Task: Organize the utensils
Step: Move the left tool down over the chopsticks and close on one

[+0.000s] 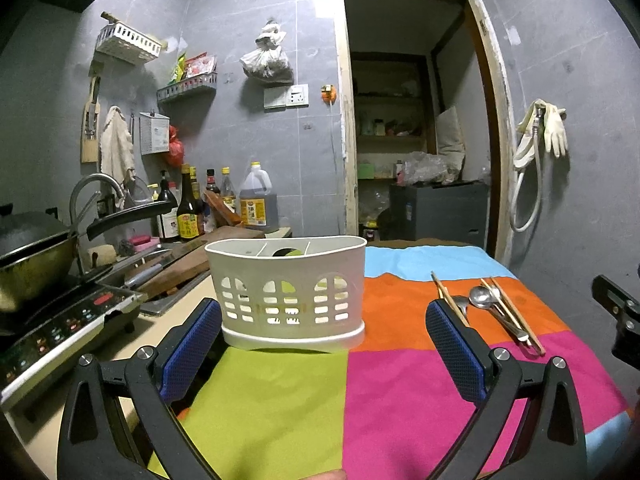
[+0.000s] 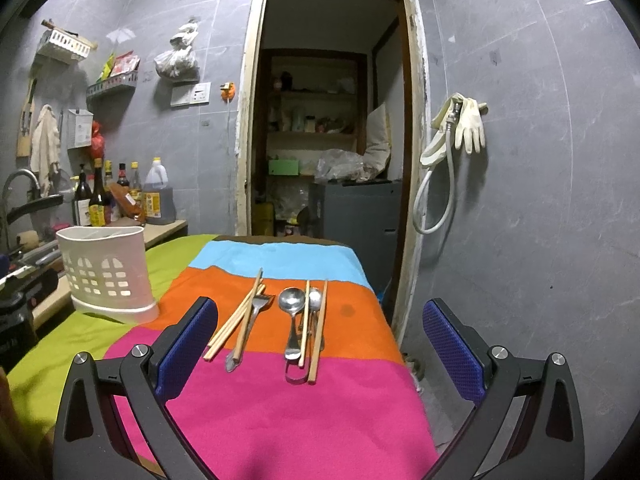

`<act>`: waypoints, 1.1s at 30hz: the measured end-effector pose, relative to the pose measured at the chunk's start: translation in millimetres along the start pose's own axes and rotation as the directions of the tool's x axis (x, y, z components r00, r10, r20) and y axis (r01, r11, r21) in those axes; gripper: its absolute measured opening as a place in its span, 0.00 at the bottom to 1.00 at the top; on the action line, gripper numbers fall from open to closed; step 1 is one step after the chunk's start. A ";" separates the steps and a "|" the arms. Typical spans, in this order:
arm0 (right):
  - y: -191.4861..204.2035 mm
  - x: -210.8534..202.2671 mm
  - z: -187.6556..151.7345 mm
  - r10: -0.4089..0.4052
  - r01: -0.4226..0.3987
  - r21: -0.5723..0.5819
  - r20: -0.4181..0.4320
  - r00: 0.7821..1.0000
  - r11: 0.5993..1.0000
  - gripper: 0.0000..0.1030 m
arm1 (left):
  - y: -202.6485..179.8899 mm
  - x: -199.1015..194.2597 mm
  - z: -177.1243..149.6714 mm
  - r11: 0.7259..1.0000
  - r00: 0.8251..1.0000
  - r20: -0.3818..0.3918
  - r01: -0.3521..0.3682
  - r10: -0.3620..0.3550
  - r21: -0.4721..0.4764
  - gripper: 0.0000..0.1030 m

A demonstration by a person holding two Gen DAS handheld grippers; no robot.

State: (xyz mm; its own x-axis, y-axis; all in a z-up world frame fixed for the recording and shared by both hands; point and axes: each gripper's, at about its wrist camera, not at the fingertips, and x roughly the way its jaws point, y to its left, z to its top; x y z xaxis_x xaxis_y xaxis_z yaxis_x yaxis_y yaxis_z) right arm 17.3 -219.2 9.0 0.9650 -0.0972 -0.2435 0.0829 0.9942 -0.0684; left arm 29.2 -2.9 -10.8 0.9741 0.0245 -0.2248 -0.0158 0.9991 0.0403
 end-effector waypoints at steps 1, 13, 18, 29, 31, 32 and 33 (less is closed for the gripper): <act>-0.8 1.1 0.5 -0.004 0.004 -0.002 -0.001 1.000 1.000 1.00 | -1.0 3.3 2.0 1.000 1.000 -0.008 0.005 -0.005 0.004 0.97; -36.1 56.8 21.4 0.041 -0.037 0.029 -0.149 0.988 0.999 1.00 | -31.5 55.4 28.8 0.983 0.978 -0.143 0.164 -0.152 0.076 0.97; -47.9 91.7 26.0 0.066 -0.059 0.036 -0.226 0.972 0.998 1.00 | -44.4 83.1 37.0 0.969 0.952 -0.222 0.232 -0.209 0.081 0.97; -69.1 164.2 19.6 0.219 -0.171 0.155 -0.391 0.894 0.973 0.79 | -72.2 143.8 35.0 0.938 0.877 -0.388 0.338 -0.283 0.080 0.81; -72.4 175.3 15.2 0.252 -0.187 0.190 -0.419 0.872 0.964 0.73 | -78.8 155.0 33.7 0.931 0.860 -0.416 0.357 -0.295 0.078 0.74; -73.7 179.3 13.5 0.267 -0.195 0.206 -0.431 0.862 0.959 0.68 | -81.8 160.8 32.6 0.927 0.851 -0.431 0.366 -0.300 0.077 0.68; -74.3 183.1 11.6 0.280 -0.201 0.217 -0.441 0.853 0.955 0.66 | -86.1 168.2 30.7 0.923 0.840 -0.449 0.376 -0.305 0.077 0.65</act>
State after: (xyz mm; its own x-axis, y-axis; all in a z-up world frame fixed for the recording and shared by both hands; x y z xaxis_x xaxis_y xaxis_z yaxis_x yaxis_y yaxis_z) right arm 190.7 -310.3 -19.3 0.7363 0.1752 -0.6536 -0.0613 0.9792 0.1934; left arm 201.3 -85.9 -22.3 0.7219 -0.2678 -0.6381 0.3689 0.9291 0.0275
